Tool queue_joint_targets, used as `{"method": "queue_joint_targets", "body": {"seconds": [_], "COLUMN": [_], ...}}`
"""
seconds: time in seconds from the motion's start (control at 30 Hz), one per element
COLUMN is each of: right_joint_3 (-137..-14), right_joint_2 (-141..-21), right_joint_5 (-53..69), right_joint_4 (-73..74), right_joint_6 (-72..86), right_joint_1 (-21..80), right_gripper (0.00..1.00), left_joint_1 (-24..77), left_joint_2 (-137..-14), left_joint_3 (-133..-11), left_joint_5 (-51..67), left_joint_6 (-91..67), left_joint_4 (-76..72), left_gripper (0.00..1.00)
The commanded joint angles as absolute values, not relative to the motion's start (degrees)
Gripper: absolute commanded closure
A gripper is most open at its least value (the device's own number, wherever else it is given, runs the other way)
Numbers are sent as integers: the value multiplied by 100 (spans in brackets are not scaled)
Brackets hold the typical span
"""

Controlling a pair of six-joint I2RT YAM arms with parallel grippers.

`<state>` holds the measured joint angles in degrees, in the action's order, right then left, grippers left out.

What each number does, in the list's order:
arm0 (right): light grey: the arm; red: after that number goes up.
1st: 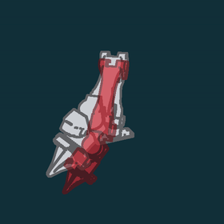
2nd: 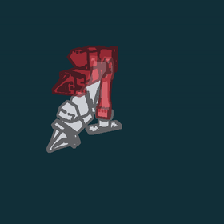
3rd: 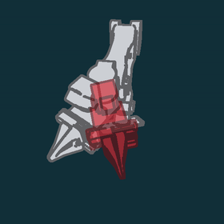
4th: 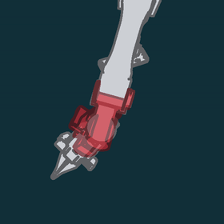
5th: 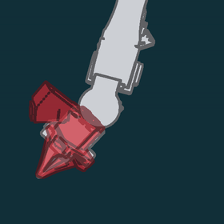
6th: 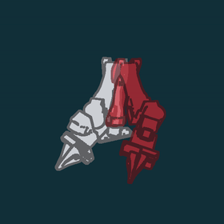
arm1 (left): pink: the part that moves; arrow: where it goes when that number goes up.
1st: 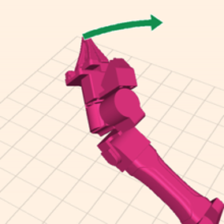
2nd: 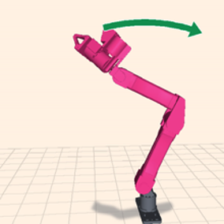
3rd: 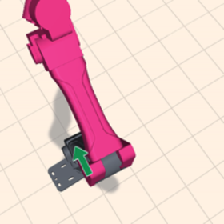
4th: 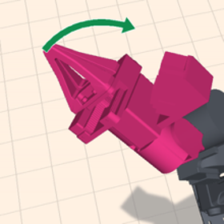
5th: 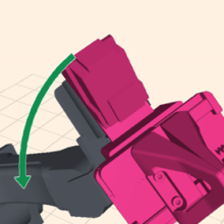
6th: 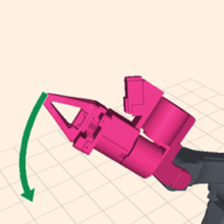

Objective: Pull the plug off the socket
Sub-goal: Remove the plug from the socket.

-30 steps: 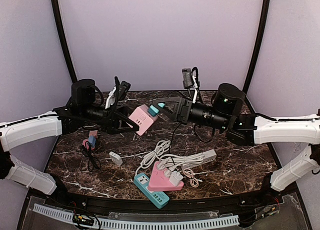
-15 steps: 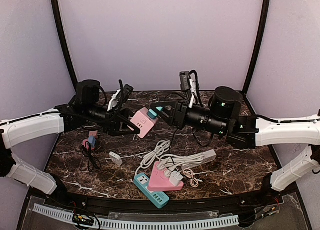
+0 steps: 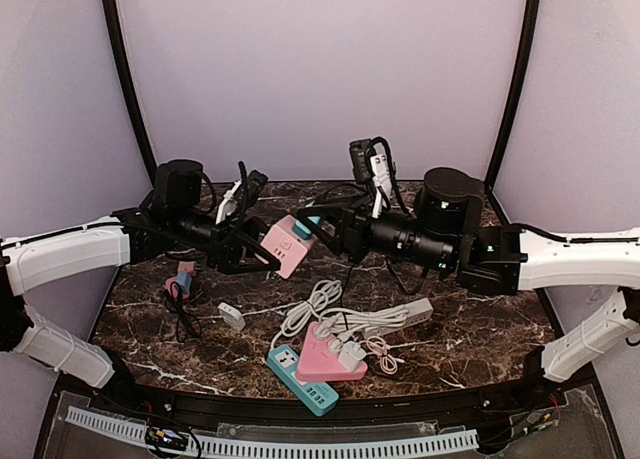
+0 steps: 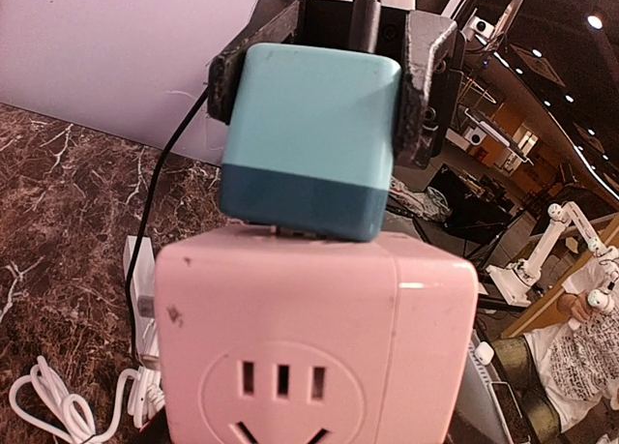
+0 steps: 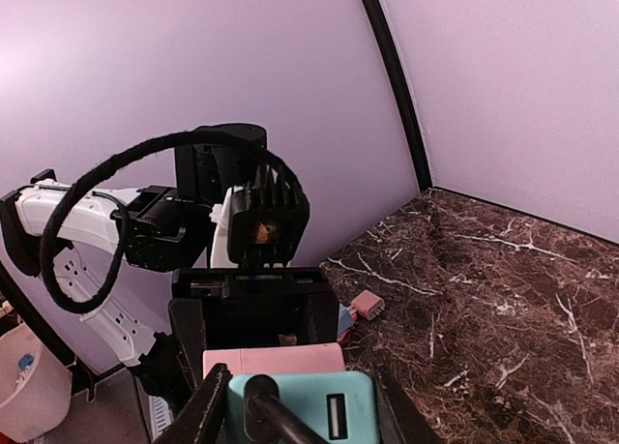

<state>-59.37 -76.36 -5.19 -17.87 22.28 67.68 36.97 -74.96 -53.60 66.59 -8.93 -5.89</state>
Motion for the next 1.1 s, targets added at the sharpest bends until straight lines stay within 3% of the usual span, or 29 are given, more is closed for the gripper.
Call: {"method": "queue_joint_targets", "body": {"seconds": [0.0, 0.27, 0.67, 1.07], "right_joint_3": [-6066, -6027, -5337, -4959], "right_joint_2": [-7616, -7472, -7211, -7137], "right_joint_5": [-1284, -1388, 222, 1003], "right_joint_4": [-1062, -950, -1964, -2611], "right_joint_6": [1285, 1378, 2988, 3868], "right_joint_1": [6731, 6708, 5999, 5570], "right_gripper": [100, 100, 100, 100], "left_joint_1": [3709, 3709, 3709, 3708], "left_joint_2": [-7466, -7512, -7545, -7575], "left_joint_3": [-5550, -5545, -5527, -5513], "left_joint_5": [6451, 6428, 6424, 6429], "left_joint_6": [-1042, -996, -945, -924], "left_joint_4": [-483, -454, -466, -472], "left_gripper": [99, 99, 99, 99]}}
